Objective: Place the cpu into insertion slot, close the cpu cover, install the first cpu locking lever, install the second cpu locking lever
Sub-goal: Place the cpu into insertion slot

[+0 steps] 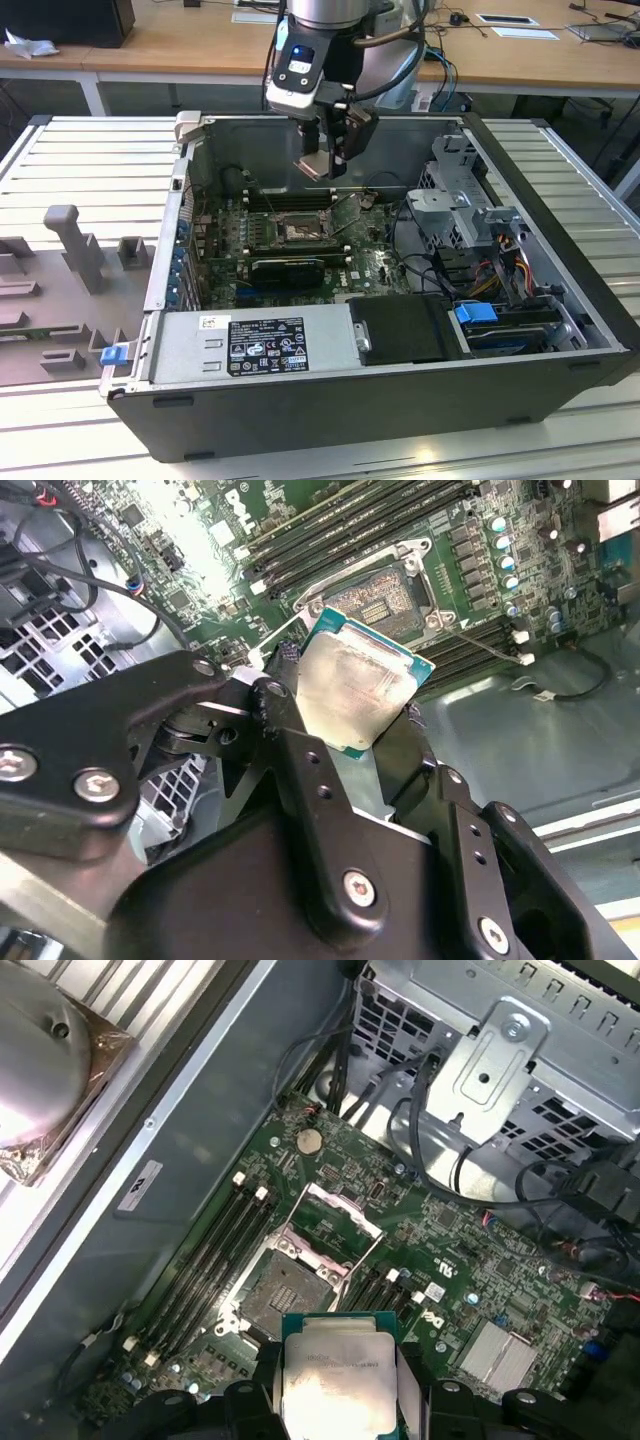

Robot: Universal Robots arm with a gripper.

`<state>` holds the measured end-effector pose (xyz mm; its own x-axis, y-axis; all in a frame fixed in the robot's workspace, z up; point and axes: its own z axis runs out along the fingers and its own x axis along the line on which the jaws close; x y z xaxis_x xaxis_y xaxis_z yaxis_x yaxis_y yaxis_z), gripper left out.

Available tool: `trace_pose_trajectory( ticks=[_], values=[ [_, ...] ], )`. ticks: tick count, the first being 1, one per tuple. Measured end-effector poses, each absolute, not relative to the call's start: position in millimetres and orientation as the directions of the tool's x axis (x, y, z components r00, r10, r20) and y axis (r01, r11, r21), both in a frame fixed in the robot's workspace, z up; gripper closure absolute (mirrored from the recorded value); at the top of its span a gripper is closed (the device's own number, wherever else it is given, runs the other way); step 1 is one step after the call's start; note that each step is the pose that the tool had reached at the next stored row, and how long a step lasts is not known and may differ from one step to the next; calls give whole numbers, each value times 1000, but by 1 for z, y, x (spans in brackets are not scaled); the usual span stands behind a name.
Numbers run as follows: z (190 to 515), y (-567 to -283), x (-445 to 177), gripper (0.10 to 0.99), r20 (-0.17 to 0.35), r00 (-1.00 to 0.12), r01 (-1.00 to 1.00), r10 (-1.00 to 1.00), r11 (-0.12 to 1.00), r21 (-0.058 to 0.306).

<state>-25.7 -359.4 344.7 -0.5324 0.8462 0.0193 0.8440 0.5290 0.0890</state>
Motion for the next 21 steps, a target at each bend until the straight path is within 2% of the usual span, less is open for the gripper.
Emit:
trace_pose_trajectory(
  ticks=[21],
  values=[
    [342,-359,-26,545,19,-384,920,923,381,89]
  ],
)
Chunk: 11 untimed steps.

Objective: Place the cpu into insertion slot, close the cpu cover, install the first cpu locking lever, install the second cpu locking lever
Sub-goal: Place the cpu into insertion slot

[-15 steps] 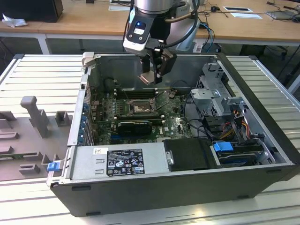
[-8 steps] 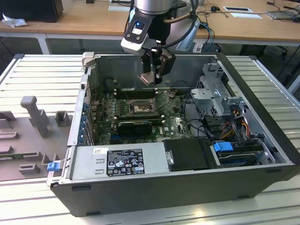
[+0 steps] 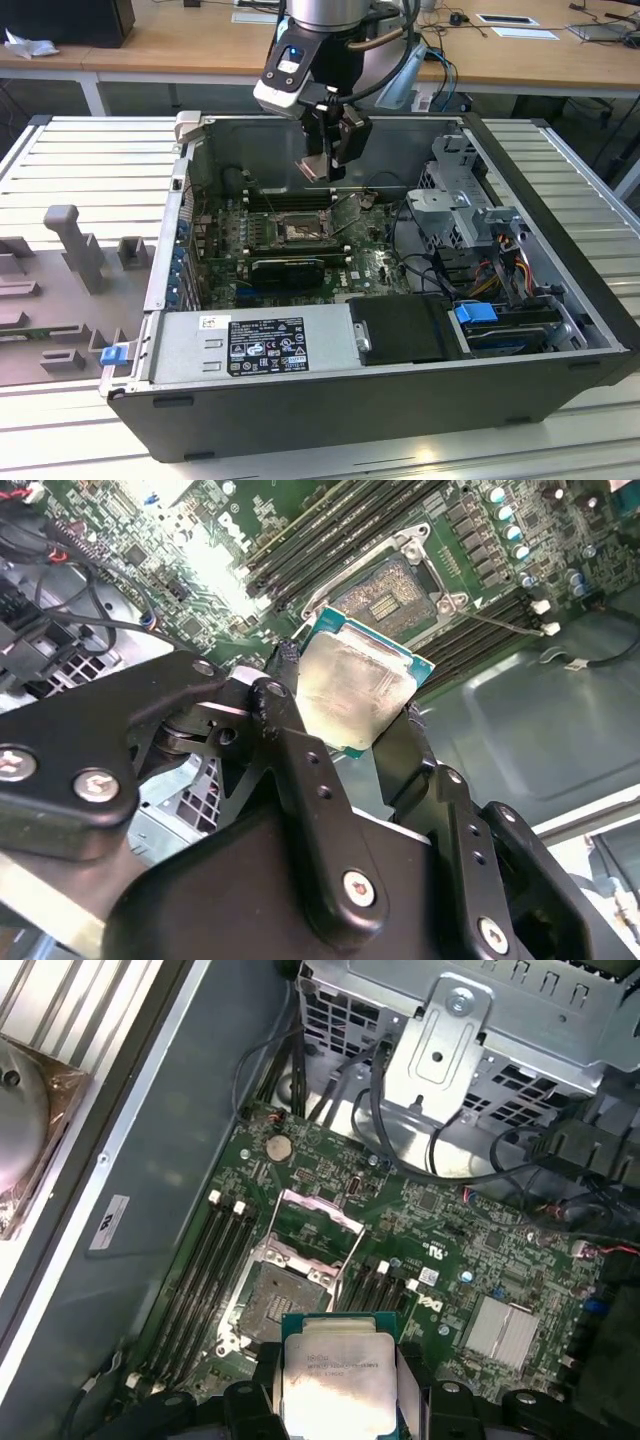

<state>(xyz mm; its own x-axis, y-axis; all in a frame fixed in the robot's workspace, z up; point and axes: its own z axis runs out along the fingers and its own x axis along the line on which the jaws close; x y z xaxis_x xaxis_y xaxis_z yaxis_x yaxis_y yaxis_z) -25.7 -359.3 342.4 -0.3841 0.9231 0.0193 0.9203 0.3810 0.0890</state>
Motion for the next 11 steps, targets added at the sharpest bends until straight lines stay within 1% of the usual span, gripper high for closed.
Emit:
trace_pose_trajectory(
  ticks=[11],
  values=[
    [341,-359,-26,545,19,-307,949,952,304,89]
  ],
)
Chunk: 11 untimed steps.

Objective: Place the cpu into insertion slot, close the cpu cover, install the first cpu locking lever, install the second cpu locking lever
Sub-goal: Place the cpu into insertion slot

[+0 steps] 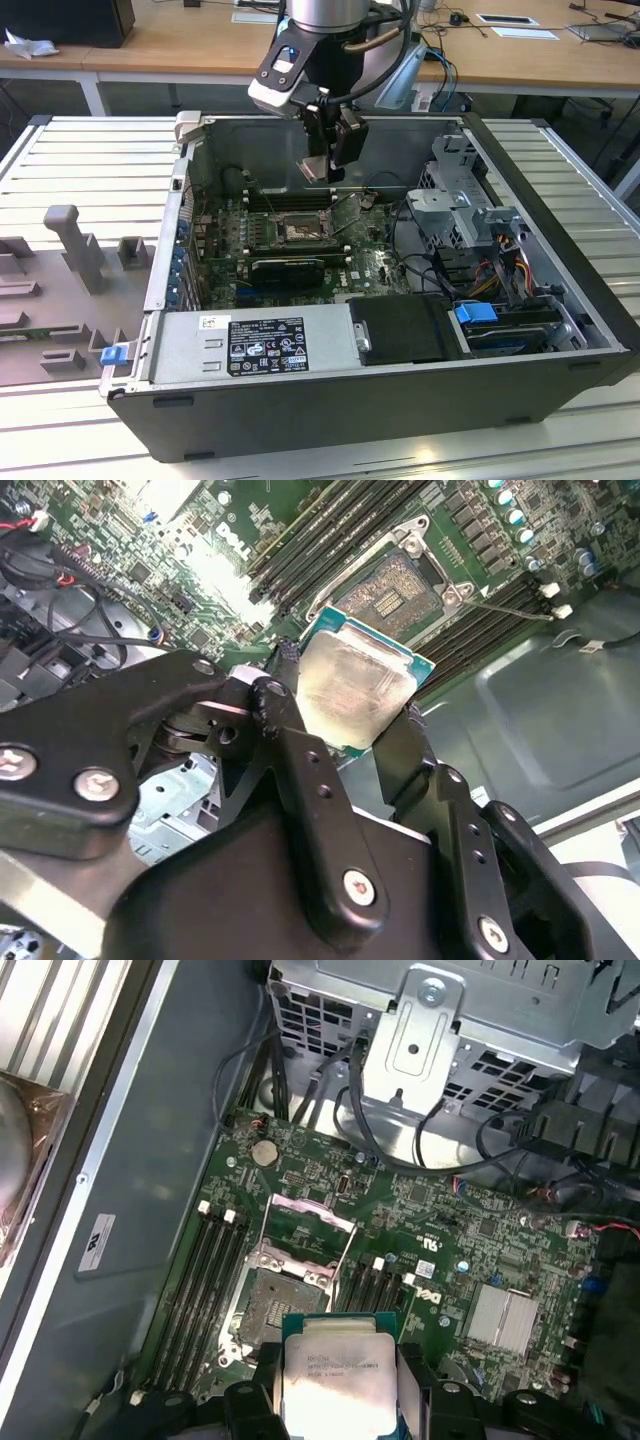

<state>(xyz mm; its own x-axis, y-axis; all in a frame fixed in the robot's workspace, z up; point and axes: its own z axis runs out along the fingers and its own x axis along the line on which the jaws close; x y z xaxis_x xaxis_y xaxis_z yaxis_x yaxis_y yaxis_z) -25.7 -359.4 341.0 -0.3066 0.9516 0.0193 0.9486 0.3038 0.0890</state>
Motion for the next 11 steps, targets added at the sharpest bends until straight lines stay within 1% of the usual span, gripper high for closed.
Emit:
trace_pose_trajectory(
  ticks=[11],
  values=[
    [340,-359,-26,545,19,-232,969,972,230,89]
  ],
)
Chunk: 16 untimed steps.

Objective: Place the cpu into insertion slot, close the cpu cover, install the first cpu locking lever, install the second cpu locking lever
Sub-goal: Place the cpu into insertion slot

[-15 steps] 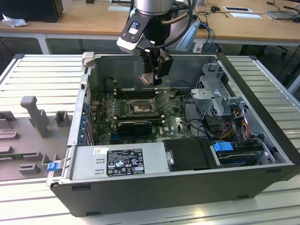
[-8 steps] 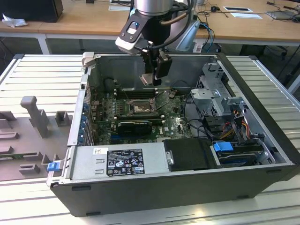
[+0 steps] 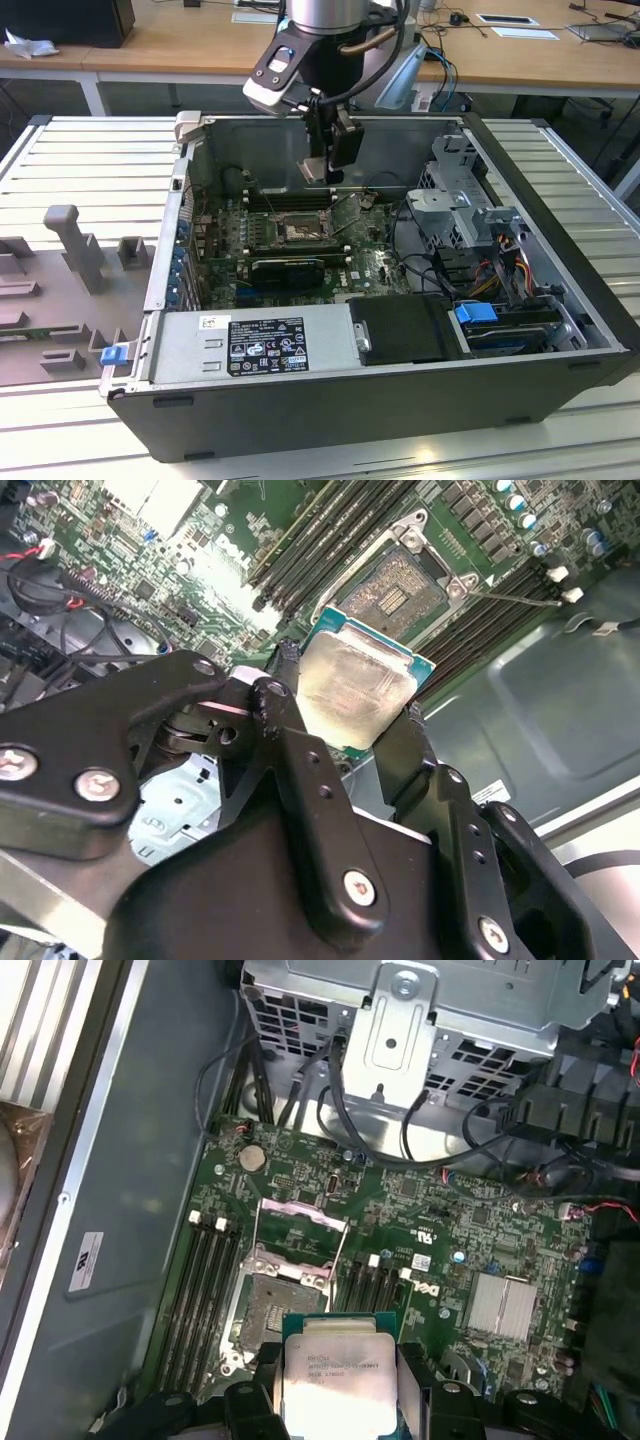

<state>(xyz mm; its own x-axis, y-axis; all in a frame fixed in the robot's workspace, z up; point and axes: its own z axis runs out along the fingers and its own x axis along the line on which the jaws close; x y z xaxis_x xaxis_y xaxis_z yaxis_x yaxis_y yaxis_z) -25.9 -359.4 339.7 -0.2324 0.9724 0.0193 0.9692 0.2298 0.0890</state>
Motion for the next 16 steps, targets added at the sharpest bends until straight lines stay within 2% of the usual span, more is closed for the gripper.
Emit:
trace_pose_trajectory(
  ticks=[16],
  values=[
    [338,-359,-26,545,19,-107,991,994,104,89]
  ],
)
